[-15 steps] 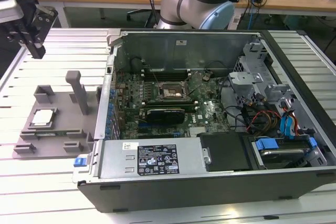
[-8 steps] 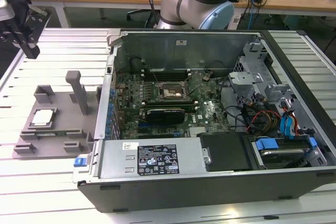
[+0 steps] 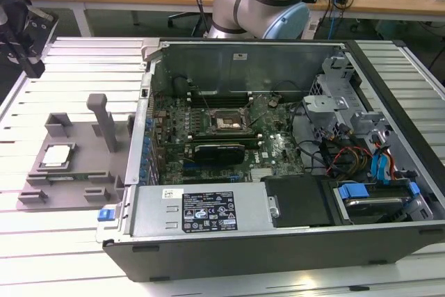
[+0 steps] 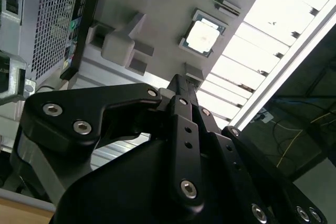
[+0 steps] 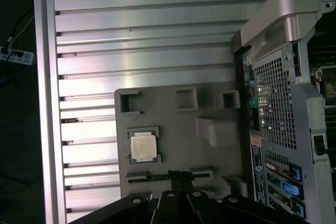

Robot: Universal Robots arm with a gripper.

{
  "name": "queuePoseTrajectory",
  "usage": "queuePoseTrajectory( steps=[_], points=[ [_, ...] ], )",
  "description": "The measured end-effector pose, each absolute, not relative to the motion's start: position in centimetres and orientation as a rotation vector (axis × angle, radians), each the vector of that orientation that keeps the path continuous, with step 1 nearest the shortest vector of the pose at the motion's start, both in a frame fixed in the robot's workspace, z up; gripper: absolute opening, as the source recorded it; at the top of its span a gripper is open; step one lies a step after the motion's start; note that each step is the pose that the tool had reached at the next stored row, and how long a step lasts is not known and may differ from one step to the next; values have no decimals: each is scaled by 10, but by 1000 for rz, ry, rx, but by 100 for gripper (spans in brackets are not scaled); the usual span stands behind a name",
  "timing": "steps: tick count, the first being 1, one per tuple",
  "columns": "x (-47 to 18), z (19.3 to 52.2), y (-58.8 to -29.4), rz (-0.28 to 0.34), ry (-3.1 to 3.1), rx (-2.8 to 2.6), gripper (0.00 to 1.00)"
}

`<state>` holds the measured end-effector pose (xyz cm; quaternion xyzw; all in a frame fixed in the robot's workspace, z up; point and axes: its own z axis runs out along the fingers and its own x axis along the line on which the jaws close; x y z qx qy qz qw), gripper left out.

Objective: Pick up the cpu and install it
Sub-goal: 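Reach for the cpu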

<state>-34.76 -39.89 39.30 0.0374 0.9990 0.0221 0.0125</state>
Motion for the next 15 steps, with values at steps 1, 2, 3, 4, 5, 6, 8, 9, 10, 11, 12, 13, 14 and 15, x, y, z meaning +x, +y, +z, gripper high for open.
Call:
queuePoseTrajectory(
  steps=[1,2,3,4,5,6,8,9,10,11,12,13,14,15],
  points=[
    [-350,393,-399,69,3114,117,11],
    [-353,393,-399,69,3114,117,11],
    [-355,393,-399,69,3114,117,11],
    [-357,393,-399,69,3114,117,11],
    [-360,393,-399,69,3114,117,11],
    [-361,393,-399,69,3114,117,11],
    [-365,393,-399,69,3114,117,11],
    [-367,393,-399,69,3114,117,11],
    [-368,393,-399,69,3114,117,11],
    [-371,393,-399,69,3114,117,11],
    [-373,393,-399,69,3114,117,11],
    [-374,393,-399,69,3114,117,11],
    [-377,393,-399,69,3114,117,11],
    [-379,393,-399,69,3114,117,11]
  ],
)
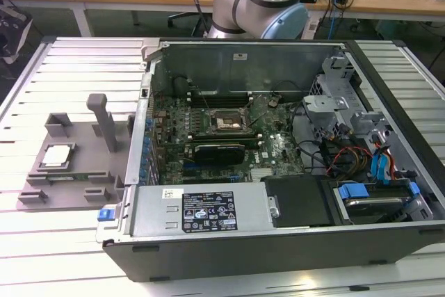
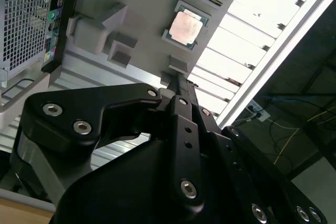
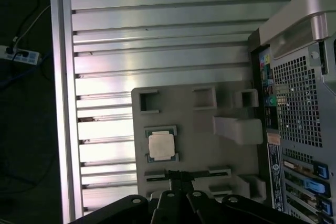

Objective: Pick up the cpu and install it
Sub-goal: 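Reach for the cpu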

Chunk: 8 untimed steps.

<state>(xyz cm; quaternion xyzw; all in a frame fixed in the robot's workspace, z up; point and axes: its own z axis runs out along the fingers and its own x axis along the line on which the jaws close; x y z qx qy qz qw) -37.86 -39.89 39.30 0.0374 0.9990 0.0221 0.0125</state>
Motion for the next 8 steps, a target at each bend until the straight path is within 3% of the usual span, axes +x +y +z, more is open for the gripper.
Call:
queuePoseTrajectory(
  steps=[8],
  points=[
    [-397,393,-399,69,3114,117,11]
  ],
)
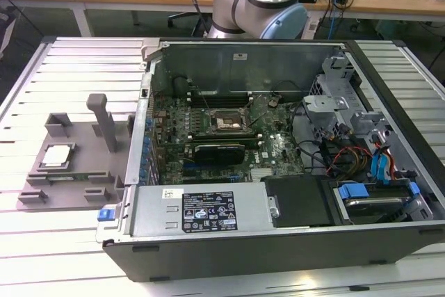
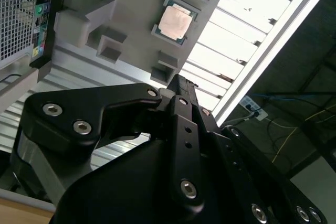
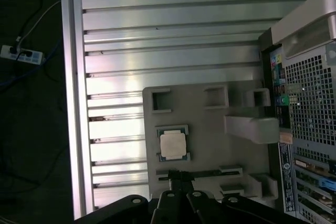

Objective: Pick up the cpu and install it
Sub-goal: 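Reach for the cpu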

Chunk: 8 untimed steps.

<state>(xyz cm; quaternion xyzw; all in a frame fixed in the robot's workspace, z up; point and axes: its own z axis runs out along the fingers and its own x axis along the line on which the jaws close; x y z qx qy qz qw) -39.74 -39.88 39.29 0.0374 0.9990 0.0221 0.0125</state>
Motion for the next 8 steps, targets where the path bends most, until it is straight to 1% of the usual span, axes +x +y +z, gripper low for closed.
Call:
queuePoseTrajectory(
  steps=[8],
  points=[
    [-403,393,-399,69,3114,117,11]
  ],
)
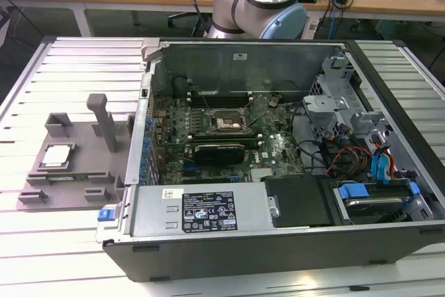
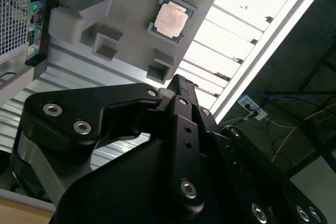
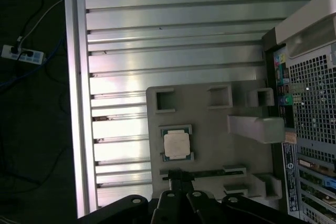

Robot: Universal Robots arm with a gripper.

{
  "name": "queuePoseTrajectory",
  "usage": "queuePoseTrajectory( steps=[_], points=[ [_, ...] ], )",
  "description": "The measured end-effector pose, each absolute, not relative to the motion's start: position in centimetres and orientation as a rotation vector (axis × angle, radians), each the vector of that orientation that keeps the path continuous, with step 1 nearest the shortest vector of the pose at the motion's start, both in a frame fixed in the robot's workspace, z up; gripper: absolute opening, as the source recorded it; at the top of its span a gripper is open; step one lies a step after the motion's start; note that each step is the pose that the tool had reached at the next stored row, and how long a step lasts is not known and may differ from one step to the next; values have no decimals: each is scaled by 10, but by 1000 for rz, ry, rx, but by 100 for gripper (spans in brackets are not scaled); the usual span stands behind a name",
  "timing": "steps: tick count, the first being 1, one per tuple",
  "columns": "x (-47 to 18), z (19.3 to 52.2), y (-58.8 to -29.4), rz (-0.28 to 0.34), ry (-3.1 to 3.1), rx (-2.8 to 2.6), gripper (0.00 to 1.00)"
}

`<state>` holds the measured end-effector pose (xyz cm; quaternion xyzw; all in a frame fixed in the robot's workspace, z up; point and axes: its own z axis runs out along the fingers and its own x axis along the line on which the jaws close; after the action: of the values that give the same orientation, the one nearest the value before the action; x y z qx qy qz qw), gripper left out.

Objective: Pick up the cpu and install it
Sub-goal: 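Reach for the cpu, then pick up the cpu and move it towards the insertion slot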

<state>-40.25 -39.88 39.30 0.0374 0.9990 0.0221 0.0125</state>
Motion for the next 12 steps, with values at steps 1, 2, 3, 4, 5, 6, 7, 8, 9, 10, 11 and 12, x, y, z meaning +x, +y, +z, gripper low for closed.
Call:
queuePoseTrajectory(
  steps=[1,2,3,4,5,6,7,8,9,10,11,12],
  points=[
    [-403,393,-399,69,3114,117,11],
    [-403,393,-399,69,3114,117,11],
    [-403,393,-399,69,3114,117,11],
    [-403,393,-399,69,3114,117,11],
    [-403,393,-399,69,3114,117,11],
    [-403,393,-399,69,3114,117,11],
    [-403,393,-399,69,3114,117,11],
    [-403,393,-399,69,3114,117,11],
    [-403,393,-399,69,3114,117,11],
    [-403,393,-399,69,3114,117,11],
    [-403,393,-399,69,3114,117,11],
    [-403,393,-399,69,3114,117,11]
  ],
)
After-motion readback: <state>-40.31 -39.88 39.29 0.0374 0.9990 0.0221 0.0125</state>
